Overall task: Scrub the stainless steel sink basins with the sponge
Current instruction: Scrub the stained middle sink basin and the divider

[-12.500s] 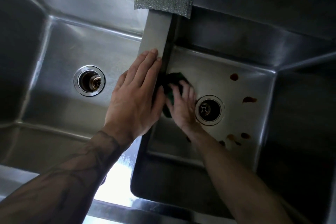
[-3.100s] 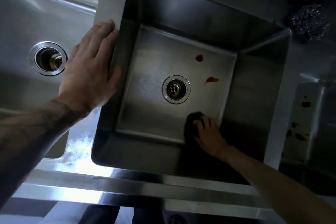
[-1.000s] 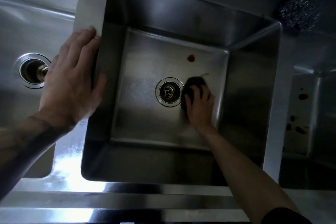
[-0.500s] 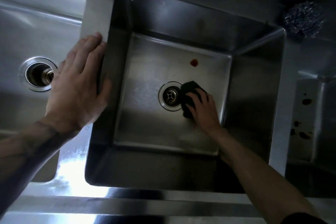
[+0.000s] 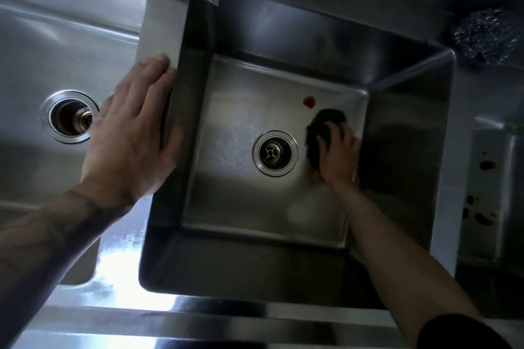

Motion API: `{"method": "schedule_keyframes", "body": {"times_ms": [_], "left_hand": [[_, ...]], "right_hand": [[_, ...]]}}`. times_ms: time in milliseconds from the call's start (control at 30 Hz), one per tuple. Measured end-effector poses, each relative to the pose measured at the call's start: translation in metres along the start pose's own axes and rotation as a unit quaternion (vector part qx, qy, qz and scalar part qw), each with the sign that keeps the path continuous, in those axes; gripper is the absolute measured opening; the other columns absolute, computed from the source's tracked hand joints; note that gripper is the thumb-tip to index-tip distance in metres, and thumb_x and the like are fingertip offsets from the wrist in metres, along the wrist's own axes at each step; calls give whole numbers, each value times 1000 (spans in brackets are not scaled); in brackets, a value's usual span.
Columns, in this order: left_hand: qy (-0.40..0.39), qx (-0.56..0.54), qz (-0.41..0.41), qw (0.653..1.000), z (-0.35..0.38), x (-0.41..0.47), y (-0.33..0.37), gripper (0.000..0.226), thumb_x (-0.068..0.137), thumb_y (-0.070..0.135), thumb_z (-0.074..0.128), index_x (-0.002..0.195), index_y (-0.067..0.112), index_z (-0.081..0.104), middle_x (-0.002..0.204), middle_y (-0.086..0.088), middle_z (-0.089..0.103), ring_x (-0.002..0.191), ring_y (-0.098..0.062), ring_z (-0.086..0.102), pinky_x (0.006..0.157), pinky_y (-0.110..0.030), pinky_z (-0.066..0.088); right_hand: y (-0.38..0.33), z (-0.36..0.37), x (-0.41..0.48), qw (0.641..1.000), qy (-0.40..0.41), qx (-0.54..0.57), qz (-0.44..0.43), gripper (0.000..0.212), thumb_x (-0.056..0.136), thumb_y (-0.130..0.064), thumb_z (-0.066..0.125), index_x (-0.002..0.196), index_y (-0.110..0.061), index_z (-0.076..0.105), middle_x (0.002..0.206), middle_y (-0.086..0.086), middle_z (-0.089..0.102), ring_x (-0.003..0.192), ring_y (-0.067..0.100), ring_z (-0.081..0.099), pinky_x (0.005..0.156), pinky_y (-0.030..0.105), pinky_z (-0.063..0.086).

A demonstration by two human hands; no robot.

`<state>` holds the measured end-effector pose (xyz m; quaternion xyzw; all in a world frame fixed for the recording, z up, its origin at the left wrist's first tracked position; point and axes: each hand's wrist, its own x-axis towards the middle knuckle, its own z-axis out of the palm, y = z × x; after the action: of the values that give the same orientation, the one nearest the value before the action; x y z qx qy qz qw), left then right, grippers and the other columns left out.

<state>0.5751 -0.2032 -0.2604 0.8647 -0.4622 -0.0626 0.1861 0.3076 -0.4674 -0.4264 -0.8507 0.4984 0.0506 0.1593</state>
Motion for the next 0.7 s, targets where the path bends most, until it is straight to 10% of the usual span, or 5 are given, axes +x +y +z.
{"method": "schedule_keyframes", "body": {"times_ms": [100, 267, 467, 700], "left_hand": [[1, 4, -2, 1000, 0, 0, 0, 64, 94, 27, 49, 154, 5, 43, 167, -13, 38, 154, -37, 36, 120, -59, 38], [5, -1, 1, 1000, -1, 0, 0, 63, 97, 29, 47, 154, 2, 45, 167, -15, 38, 154, -38, 36, 122, -59, 36], [6, 2, 4, 1000, 0, 1, 0, 62, 97, 28, 47, 153, 1, 47, 166, -15, 39, 153, -39, 38, 121, -58, 38], [-2, -2, -3, 1000, -2, 1, 2, 62, 98, 28, 47, 152, -1, 48, 166, -17, 39, 154, -39, 37, 121, -59, 37]], "right_hand": [[-33, 5, 14, 989, 52, 48, 134, 46, 105, -36, 49, 149, -23, 49, 159, 13, 36, 137, 41, 38, 111, 45, 33], [-11, -1, -26, 992, -50, 10, -119, 46, 100, -24, 59, 146, -22, 52, 157, 14, 38, 131, 41, 40, 110, 45, 37], [-30, -5, 43, 975, 58, 72, 201, 49, 105, -35, 49, 153, -24, 43, 163, 14, 29, 138, 43, 36, 111, 43, 31], [-24, -7, 27, 998, -26, 1, -64, 47, 103, -24, 53, 149, -21, 48, 159, 13, 35, 136, 42, 39, 113, 42, 31]]}}
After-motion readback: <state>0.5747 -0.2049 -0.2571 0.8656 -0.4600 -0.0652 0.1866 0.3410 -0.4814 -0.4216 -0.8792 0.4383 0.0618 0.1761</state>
